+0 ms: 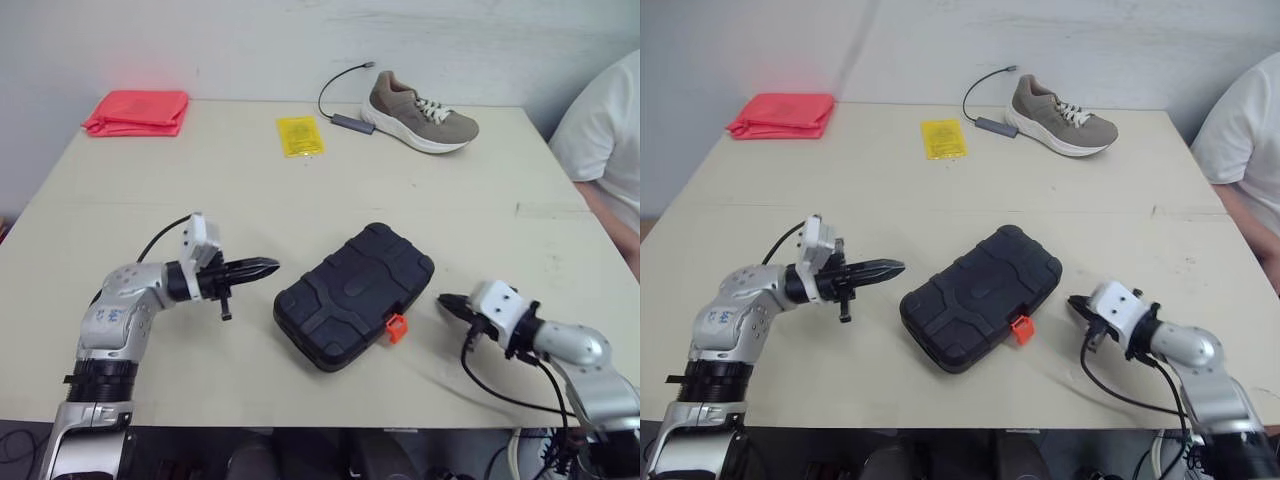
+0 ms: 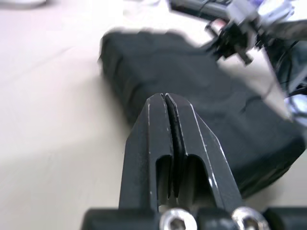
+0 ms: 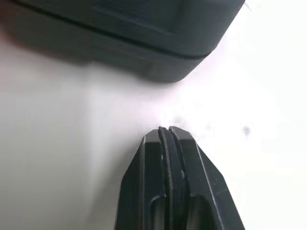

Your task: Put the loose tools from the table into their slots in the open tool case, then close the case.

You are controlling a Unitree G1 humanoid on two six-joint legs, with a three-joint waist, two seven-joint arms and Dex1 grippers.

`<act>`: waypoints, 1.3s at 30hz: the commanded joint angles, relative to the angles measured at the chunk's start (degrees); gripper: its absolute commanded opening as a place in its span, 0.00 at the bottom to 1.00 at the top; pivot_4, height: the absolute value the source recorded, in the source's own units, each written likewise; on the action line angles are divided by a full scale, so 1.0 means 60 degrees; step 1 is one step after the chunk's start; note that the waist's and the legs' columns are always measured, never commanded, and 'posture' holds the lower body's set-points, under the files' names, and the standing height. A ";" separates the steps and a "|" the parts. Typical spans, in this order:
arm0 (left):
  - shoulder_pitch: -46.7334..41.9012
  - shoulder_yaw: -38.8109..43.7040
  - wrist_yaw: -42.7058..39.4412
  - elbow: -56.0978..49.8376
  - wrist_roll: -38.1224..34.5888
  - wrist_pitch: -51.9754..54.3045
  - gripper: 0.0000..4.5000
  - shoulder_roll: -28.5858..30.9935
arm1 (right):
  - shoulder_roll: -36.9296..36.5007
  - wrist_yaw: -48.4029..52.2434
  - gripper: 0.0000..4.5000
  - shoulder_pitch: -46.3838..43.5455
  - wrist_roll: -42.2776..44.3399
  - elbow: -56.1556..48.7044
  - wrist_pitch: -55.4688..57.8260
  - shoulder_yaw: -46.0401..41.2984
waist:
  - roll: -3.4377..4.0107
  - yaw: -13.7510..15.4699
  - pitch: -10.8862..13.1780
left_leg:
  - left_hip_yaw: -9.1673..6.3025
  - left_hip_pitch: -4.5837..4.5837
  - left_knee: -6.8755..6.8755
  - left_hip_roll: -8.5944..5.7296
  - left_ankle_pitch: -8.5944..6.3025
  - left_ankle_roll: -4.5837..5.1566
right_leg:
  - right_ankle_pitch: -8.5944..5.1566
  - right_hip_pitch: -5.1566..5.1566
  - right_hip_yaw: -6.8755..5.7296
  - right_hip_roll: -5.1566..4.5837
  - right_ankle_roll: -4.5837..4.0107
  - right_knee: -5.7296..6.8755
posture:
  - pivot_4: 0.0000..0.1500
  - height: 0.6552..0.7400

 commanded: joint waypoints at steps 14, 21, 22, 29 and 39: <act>-0.1801 -0.3618 0.0171 0.2297 0.3073 -0.2725 0.01 -0.2043 | 0.0143 -0.0928 0.00 0.0274 0.1775 -0.5261 0.3332 0.0283 | 0.0034 -0.0034 -0.0007 | -0.0080 -0.0007 -0.0007 -0.0010 0.0001 0.0001 | -0.0001 0.0002 0.0032 0.0022 -0.0003 -0.0026 | 1.00 1.00; -0.1304 -0.3794 0.0087 0.2150 0.3154 -0.2537 0.01 -0.2075 | -0.0098 -0.0781 0.00 -0.0043 0.0838 -0.4903 0.3363 0.1355 | 0.0036 0.0083 -0.0012 | -0.0094 -0.0002 -0.0005 -0.0014 0.0001 0.0011 | -0.0001 0.0019 0.0022 0.0014 -0.0003 -0.0029 | 1.00 1.00; -0.1266 -0.3769 0.0150 0.2115 0.3132 -0.2455 0.01 -0.2093 | -0.0182 -0.0696 0.00 0.0033 0.0678 -0.4866 0.3283 0.1476 | 0.0034 0.0088 -0.0014 | -0.0094 -0.0001 -0.0006 -0.0014 0.0001 0.0011 | -0.0001 0.0020 0.0023 0.0014 -0.0003 -0.0029 | 1.00 1.00; -0.1234 -0.3747 0.0598 0.2161 0.3293 -0.2251 0.01 -0.2193 | -0.0424 -0.0334 0.00 0.1420 0.0390 -0.4822 0.2749 0.1333 | 0.0036 0.0106 -0.0030 | -0.0130 0.0031 -0.0008 -0.0011 0.0000 0.0012 | -0.0003 0.0092 0.0002 0.0015 -0.0006 -0.0054 | 1.00 1.00; -0.1243 -0.3822 0.0776 0.2237 0.3476 -0.2169 0.01 -0.2158 | 0.0038 -0.0425 0.00 0.1977 0.0528 -0.4334 0.3067 0.1256 | 0.0030 0.0106 -0.0034 | -0.0134 0.0107 -0.0031 -0.0010 -0.0011 0.0017 | -0.0007 0.0168 0.0001 0.0004 -0.0013 -0.0076 | 1.00 1.00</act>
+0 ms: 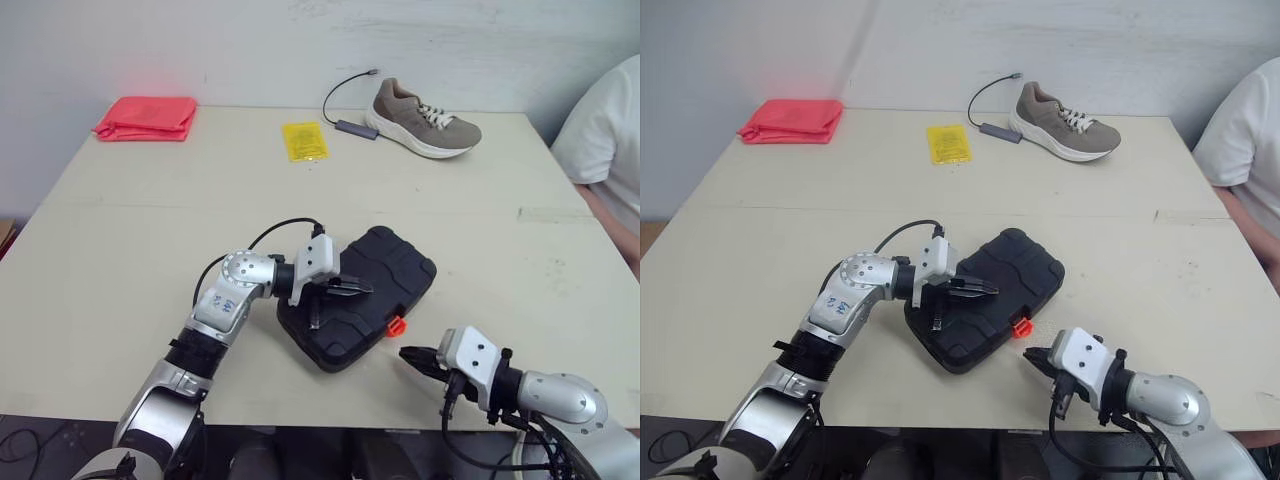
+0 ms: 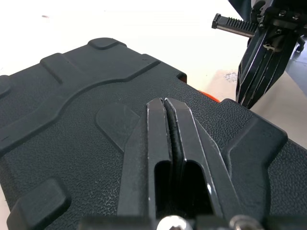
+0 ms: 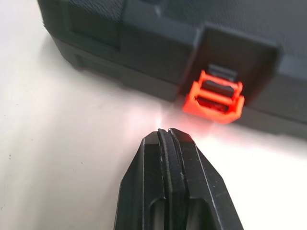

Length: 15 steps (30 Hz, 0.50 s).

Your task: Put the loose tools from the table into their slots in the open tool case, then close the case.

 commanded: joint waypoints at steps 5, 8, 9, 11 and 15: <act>0.0115 -0.0476 0.0267 0.0702 0.0647 0.0360 0.01 0.0006 | 0.0746 -0.0295 0.00 -0.0800 -0.0403 0.1161 -0.0325 0.0637 | 0.0001 0.0007 -0.0008 | -0.0001 0.0003 -0.0002 0.0002 -0.0001 0.0000 | -0.0002 0.0003 0.0000 -0.0003 -0.0004 -0.0004 | 1.00 1.00; 0.0068 -0.0591 0.0323 0.0949 0.0742 0.0479 0.01 -0.0042 | 0.1067 -0.0383 0.00 -0.1224 -0.0651 0.1656 -0.0641 0.0869 | 0.0002 0.0009 -0.0009 | -0.0001 0.0003 -0.0003 -0.0001 -0.0003 0.0002 | -0.0002 0.0005 0.0000 -0.0004 -0.0004 -0.0009 | 1.00 1.00; 0.0067 -0.0661 0.0327 0.1089 0.0833 0.0438 0.01 -0.0042 | 0.1210 -0.0423 0.00 -0.1363 -0.0707 0.1820 -0.0792 0.0934 | 0.0002 0.0009 -0.0009 | -0.0001 0.0003 -0.0003 -0.0001 -0.0003 0.0003 | -0.0002 0.0005 0.0000 -0.0004 -0.0004 -0.0009 | 1.00 1.00; 0.0086 -0.0874 0.0312 0.1372 0.1109 0.0299 0.01 0.0022 | 0.1516 -0.0535 0.00 -0.1587 -0.0807 0.2128 -0.1196 0.1007 | 0.0003 0.0015 -0.0014 | -0.0001 0.0014 -0.0003 -0.0001 -0.0003 0.0003 | -0.0002 0.0015 -0.0003 -0.0003 -0.0004 -0.0012 | 1.00 1.00; 0.0196 -0.1057 0.0225 0.1581 0.1315 0.0245 0.01 0.0072 | 0.1821 -0.0673 0.00 -0.1794 -0.1097 0.2505 -0.2072 0.0948 | 0.0012 -0.0015 -0.0096 | -0.0042 0.0081 -0.0023 0.0014 -0.0017 0.0001 | 0.0000 0.0128 -0.0024 -0.0016 -0.0008 -0.0084 | 1.00 1.00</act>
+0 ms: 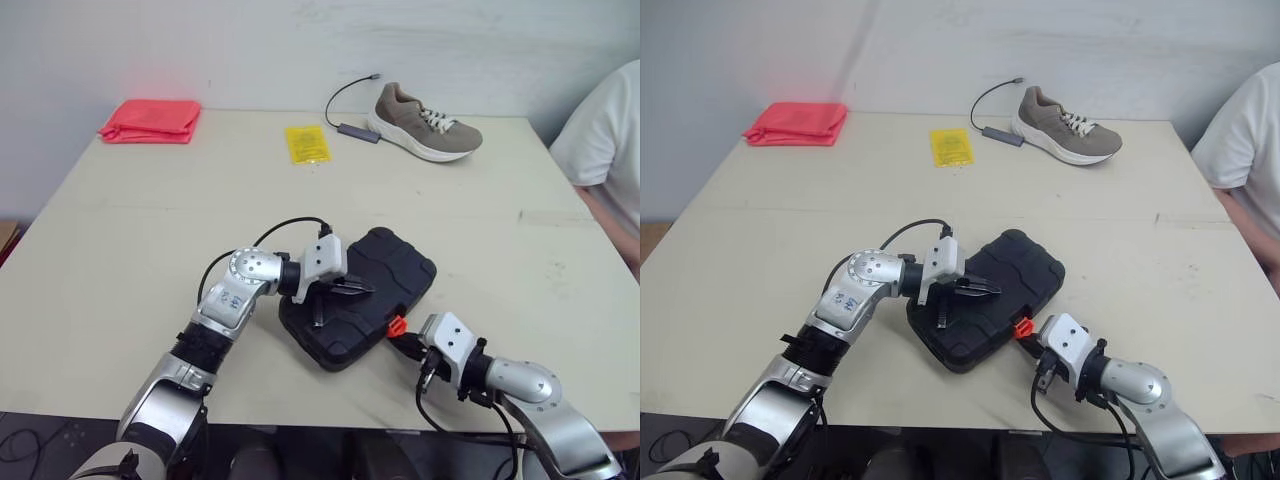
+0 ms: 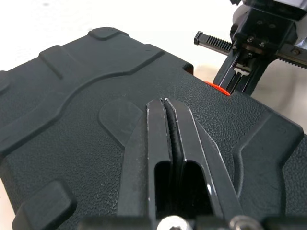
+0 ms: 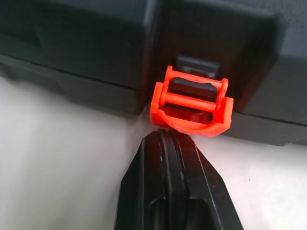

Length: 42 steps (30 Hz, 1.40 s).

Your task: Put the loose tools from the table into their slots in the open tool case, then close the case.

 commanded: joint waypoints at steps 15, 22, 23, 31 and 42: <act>0.0789 -0.0926 -0.0231 0.1263 0.0859 0.0378 0.01 0.0221 | 0.0146 0.0635 0.00 -0.0556 0.0866 -0.1056 -0.0923 -0.0641 | 0.0049 -0.0065 -0.0131 | -0.0009 0.0000 -0.0109 -0.0004 0.0002 -0.0005 | -0.0001 0.0020 0.0000 -0.0012 -0.0009 -0.0046 | 1.00 1.00; 0.0785 -0.0895 -0.0204 0.1322 0.0857 0.0372 0.01 0.0229 | -0.0197 0.0953 0.00 -0.0812 0.1123 -0.1099 -0.0389 -0.0828 | 0.0051 -0.0115 -0.0133 | -0.0021 -0.0001 -0.0116 0.0003 0.0000 0.0002 | -0.0001 0.0022 0.0000 -0.0016 -0.0011 -0.0049 | 1.00 1.00; 0.0780 -0.0878 -0.0181 0.1313 0.0855 0.0403 0.01 0.0236 | -0.0243 0.0994 0.00 -0.0852 0.1127 -0.1072 -0.0356 -0.0856 | 0.0052 -0.0121 -0.0134 | -0.0022 -0.0001 -0.0118 0.0004 -0.0001 0.0002 | -0.0001 0.0022 0.0000 -0.0016 -0.0012 -0.0052 | 1.00 1.00; 0.0884 -0.0815 -0.0035 0.1362 0.0943 0.0443 0.01 0.0355 | -0.0623 0.1344 0.00 -0.1497 0.1491 -0.1072 0.0249 -0.1061 | 0.0052 -0.0187 -0.0168 | -0.0030 -0.0002 -0.0134 0.0009 -0.0002 0.0011 | -0.0005 0.0031 -0.0005 -0.0027 -0.0020 -0.0076 | 1.00 1.00; 0.1741 0.2402 -0.1175 -0.1237 -0.2411 -0.1179 0.28 0.0929 | -0.2002 0.2019 0.15 -0.0516 0.3055 -0.1783 0.0832 -0.3854 | 0.0065 -0.0262 -0.0080 | -0.0039 -0.0030 -0.0169 0.0027 -0.0015 -0.0008 | 0.0004 0.0013 -0.0022 -0.0023 -0.0010 -0.0139 | 1.00 1.00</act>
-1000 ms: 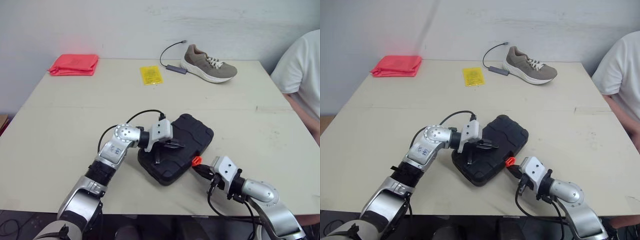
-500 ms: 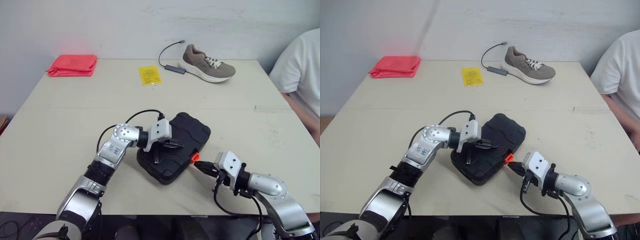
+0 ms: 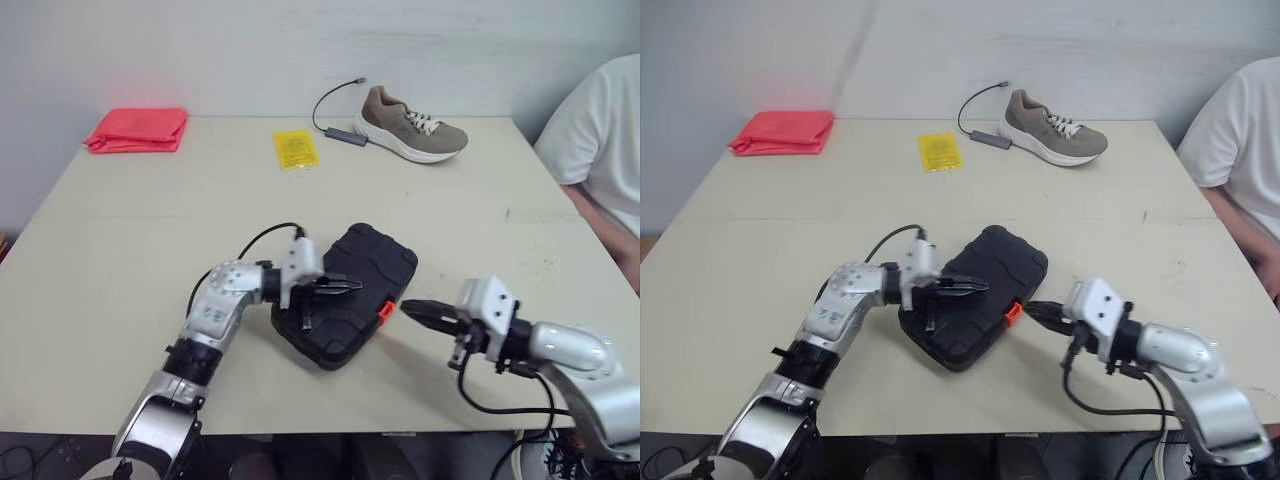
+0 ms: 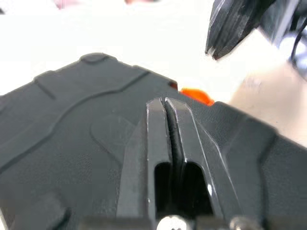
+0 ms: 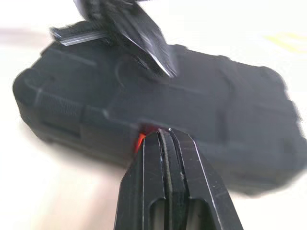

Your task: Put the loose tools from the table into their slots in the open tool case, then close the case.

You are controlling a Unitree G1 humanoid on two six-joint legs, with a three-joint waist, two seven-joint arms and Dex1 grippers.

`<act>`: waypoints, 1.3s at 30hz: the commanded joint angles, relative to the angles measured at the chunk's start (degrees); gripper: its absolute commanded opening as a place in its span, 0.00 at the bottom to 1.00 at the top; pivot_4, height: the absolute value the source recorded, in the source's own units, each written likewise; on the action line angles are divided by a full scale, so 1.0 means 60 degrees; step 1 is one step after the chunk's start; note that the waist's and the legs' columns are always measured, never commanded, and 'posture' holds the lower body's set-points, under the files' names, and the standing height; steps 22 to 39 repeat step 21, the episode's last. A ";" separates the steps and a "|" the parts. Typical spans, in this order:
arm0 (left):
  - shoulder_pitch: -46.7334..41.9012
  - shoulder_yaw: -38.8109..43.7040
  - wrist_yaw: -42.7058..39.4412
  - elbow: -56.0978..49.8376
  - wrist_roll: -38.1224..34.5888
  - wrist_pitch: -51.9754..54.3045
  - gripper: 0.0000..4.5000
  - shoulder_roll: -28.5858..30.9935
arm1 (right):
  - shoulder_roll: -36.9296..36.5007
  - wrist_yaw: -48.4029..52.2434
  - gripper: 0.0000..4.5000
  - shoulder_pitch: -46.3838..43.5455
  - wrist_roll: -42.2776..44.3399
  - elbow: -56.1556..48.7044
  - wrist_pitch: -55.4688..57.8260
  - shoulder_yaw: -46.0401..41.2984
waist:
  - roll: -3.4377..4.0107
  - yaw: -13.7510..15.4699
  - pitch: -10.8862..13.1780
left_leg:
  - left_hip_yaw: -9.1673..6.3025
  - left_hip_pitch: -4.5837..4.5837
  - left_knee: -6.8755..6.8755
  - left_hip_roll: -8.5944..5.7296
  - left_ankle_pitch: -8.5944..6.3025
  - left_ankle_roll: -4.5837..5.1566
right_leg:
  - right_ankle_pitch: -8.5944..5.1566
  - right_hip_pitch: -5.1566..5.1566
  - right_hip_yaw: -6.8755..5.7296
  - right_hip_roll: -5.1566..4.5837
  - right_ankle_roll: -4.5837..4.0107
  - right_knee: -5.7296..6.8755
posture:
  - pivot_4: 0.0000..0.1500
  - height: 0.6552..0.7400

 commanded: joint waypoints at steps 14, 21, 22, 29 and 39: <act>0.2068 0.4299 0.1672 0.0862 0.0312 -0.0007 1.00 0.4563 | -0.2821 0.2108 0.99 -0.0248 -0.0654 0.3973 -0.2843 -0.3961 | -0.0010 0.0040 0.0299 | 0.0051 -0.0043 0.0008 -0.0006 -0.0032 0.0028 | 0.0000 -0.0084 0.0005 -0.0014 0.0013 -0.0073 | 1.00 1.00; 0.2535 0.4539 0.2086 0.0376 0.0230 -0.0062 1.00 0.4531 | -0.2643 0.2026 0.99 -0.1281 -0.0508 0.4565 -0.2986 -0.3292 | -0.0016 0.0056 0.0309 | 0.0083 -0.0106 0.0042 -0.0005 -0.0017 0.0022 | 0.0009 -0.0173 0.0029 -0.0018 0.0029 -0.0012 | 1.00 1.00; 0.2535 0.4539 0.2086 0.0376 0.0230 -0.0062 1.00 0.4531 | -0.2643 0.2026 0.99 -0.1281 -0.0508 0.4565 -0.2986 -0.3292 | -0.0016 0.0056 0.0309 | 0.0083 -0.0106 0.0042 -0.0005 -0.0017 0.0022 | 0.0009 -0.0173 0.0029 -0.0018 0.0029 -0.0012 | 1.00 1.00; 0.2535 0.4539 0.2086 0.0376 0.0230 -0.0062 1.00 0.4531 | -0.2643 0.2026 0.99 -0.1281 -0.0508 0.4565 -0.2986 -0.3292 | -0.0016 0.0056 0.0309 | 0.0083 -0.0106 0.0042 -0.0005 -0.0017 0.0022 | 0.0009 -0.0173 0.0029 -0.0018 0.0029 -0.0012 | 1.00 1.00; 0.2535 0.4539 0.2086 0.0376 0.0230 -0.0062 1.00 0.4531 | -0.2643 0.2026 0.99 -0.1281 -0.0508 0.4565 -0.2986 -0.3292 | -0.0016 0.0056 0.0309 | 0.0083 -0.0106 0.0042 -0.0005 -0.0017 0.0022 | 0.0009 -0.0173 0.0029 -0.0018 0.0029 -0.0012 | 1.00 1.00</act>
